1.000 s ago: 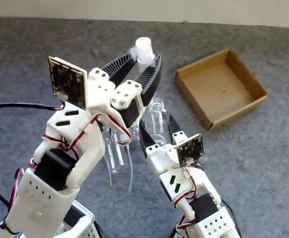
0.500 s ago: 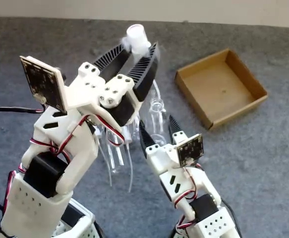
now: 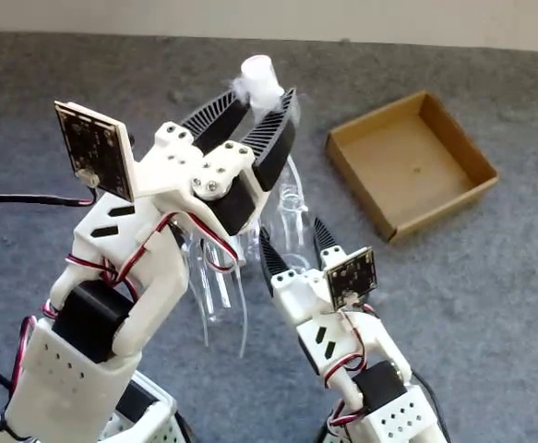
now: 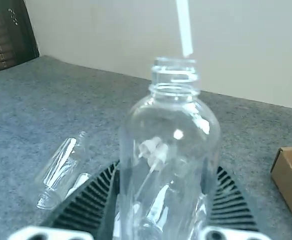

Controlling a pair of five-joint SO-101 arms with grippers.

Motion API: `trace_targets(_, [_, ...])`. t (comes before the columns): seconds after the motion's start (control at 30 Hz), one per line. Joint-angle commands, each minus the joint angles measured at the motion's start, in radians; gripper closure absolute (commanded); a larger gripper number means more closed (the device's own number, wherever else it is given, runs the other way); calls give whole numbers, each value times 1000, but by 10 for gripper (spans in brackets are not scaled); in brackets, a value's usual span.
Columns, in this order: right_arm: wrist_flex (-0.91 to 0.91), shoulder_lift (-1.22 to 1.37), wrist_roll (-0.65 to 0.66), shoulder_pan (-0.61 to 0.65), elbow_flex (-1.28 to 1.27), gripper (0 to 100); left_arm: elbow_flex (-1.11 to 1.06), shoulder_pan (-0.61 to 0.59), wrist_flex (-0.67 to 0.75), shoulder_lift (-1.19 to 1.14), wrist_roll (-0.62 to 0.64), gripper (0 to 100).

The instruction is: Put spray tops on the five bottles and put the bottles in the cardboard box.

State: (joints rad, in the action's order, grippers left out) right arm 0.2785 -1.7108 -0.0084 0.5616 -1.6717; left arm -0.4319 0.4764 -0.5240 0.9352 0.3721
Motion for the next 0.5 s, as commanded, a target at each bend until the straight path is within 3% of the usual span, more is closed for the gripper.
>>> trace_targets(0.0, [1, -22, 2, 2, -119, 829, 50, -48, 25, 18, -8, 970])
trace_targets(0.47, [1, -22, 2, 2, -119, 829, -105, -53, 26, 16, -5, 970])
